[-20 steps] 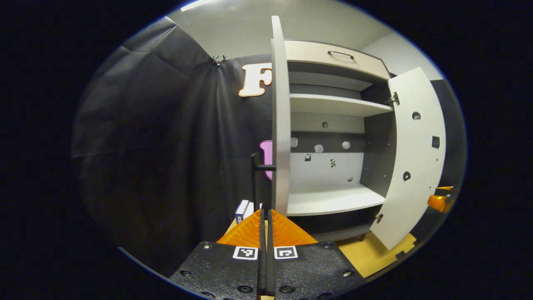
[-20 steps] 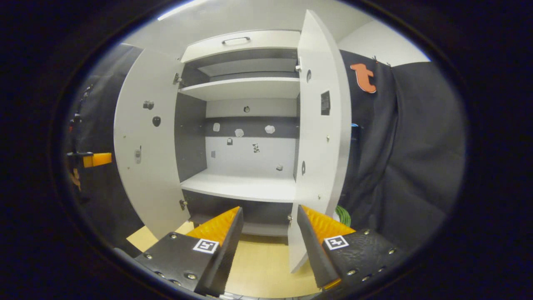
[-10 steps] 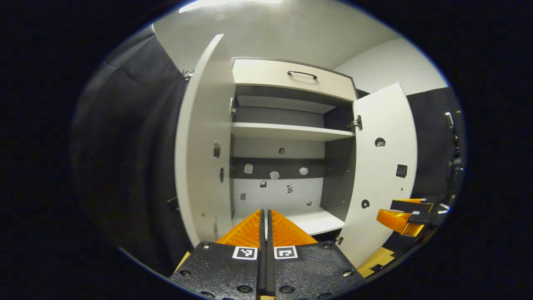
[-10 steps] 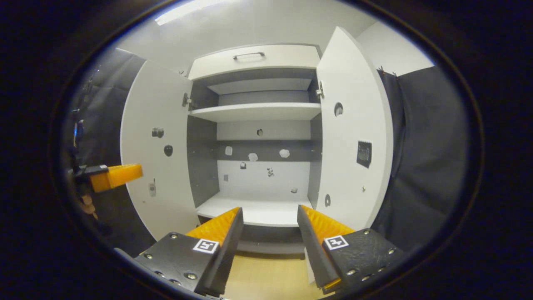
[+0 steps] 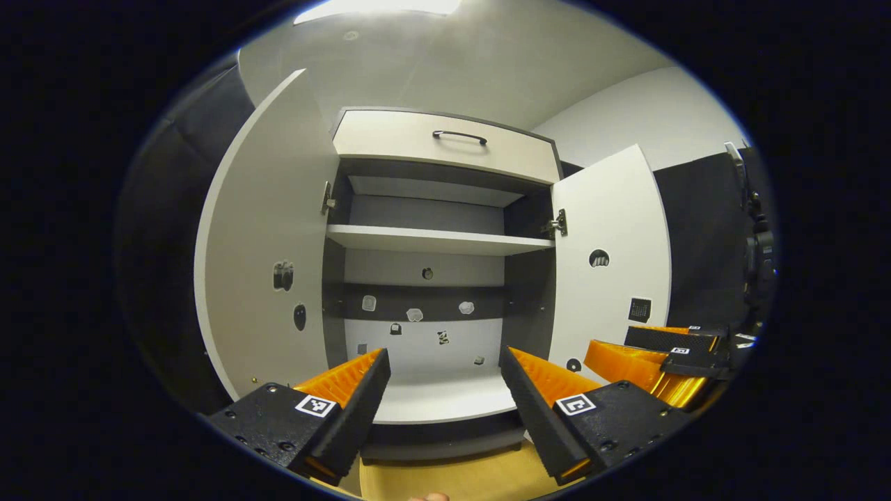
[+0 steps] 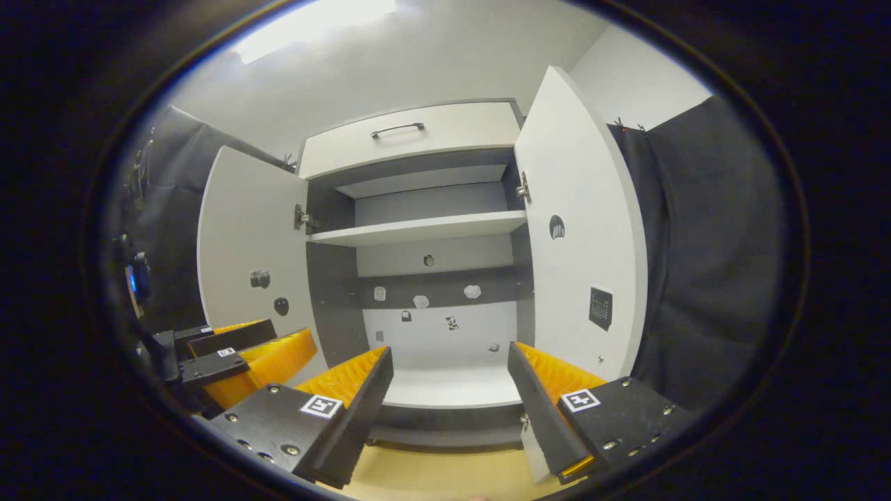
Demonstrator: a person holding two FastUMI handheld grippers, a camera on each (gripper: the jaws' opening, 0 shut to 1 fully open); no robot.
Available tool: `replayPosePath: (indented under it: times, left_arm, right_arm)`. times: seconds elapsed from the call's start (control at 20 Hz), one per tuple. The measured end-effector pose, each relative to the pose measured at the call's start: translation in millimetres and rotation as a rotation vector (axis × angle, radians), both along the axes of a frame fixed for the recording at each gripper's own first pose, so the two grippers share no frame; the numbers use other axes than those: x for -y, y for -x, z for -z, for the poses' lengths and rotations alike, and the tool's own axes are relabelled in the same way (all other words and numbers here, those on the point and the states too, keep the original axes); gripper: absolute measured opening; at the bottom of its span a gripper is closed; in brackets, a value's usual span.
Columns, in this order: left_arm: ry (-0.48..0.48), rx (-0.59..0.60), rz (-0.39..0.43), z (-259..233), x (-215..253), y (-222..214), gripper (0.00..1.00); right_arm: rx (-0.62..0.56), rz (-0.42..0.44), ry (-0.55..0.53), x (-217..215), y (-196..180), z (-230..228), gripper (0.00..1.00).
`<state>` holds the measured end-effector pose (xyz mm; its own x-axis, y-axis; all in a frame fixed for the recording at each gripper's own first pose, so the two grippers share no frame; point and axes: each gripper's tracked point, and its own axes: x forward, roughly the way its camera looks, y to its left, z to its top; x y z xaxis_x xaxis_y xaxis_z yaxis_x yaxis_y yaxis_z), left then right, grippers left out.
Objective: Open the right door of the double-door shoe cabinet with the right hand, and open the left door with the left hand.
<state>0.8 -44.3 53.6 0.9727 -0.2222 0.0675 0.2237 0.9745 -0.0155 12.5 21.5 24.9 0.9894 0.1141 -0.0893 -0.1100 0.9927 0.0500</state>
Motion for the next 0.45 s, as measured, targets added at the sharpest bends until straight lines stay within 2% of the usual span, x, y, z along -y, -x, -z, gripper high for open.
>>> replayPosePath:
  times: [0.45]
  left_arm:
    - [-0.029, -0.007, -0.027, 5, 8, -12, 0.99]
  right_arm:
    - [0.000, -0.015, 0.015, 4, -11, 1, 0.98]
